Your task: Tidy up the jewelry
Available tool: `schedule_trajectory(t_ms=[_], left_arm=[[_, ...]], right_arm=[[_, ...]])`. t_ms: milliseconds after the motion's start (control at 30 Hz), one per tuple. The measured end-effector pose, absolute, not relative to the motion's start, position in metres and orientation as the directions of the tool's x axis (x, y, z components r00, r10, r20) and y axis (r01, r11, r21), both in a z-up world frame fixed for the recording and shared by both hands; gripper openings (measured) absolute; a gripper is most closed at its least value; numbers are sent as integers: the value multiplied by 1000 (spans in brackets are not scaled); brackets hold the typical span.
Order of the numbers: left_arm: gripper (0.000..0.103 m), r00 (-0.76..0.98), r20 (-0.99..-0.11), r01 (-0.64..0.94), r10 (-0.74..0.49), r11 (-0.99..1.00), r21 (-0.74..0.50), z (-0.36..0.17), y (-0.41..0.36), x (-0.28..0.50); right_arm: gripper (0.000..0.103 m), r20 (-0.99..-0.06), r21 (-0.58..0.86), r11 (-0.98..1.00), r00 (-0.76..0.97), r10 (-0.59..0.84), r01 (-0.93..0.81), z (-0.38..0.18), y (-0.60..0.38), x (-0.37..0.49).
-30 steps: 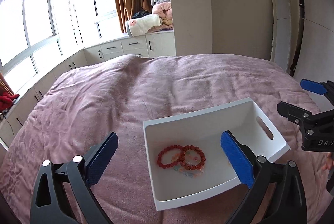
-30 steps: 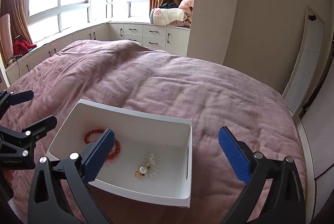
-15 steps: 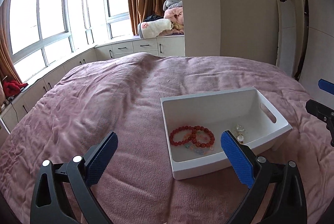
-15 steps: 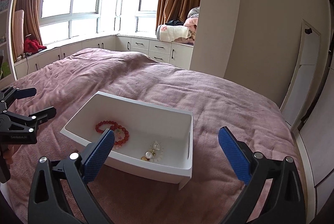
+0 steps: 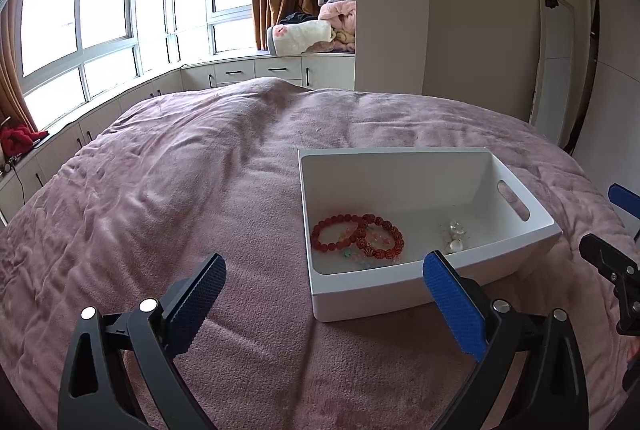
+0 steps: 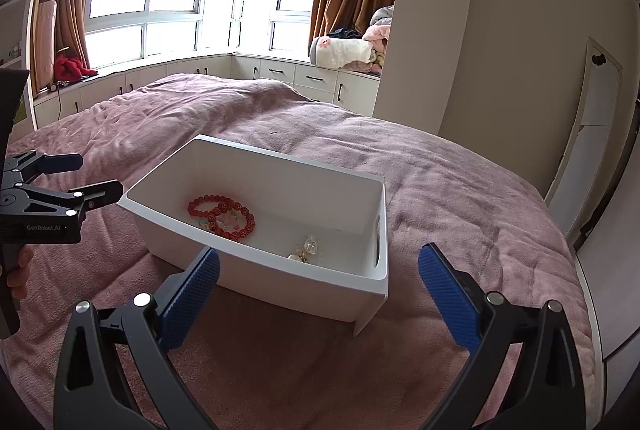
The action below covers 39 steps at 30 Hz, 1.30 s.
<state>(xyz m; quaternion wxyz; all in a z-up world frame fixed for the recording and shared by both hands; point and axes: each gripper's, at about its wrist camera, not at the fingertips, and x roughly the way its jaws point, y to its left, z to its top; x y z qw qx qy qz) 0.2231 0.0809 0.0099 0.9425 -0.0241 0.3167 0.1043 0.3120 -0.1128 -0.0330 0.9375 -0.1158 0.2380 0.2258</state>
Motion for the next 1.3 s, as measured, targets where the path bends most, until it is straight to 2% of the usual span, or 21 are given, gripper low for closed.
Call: schedule_trajectory(t_ms=[1300], left_arm=[[100, 779, -594, -220, 201, 975, 42, 3, 75, 220]], right_arm=[[98, -497, -97, 871, 782, 376, -481, -44, -112, 314]])
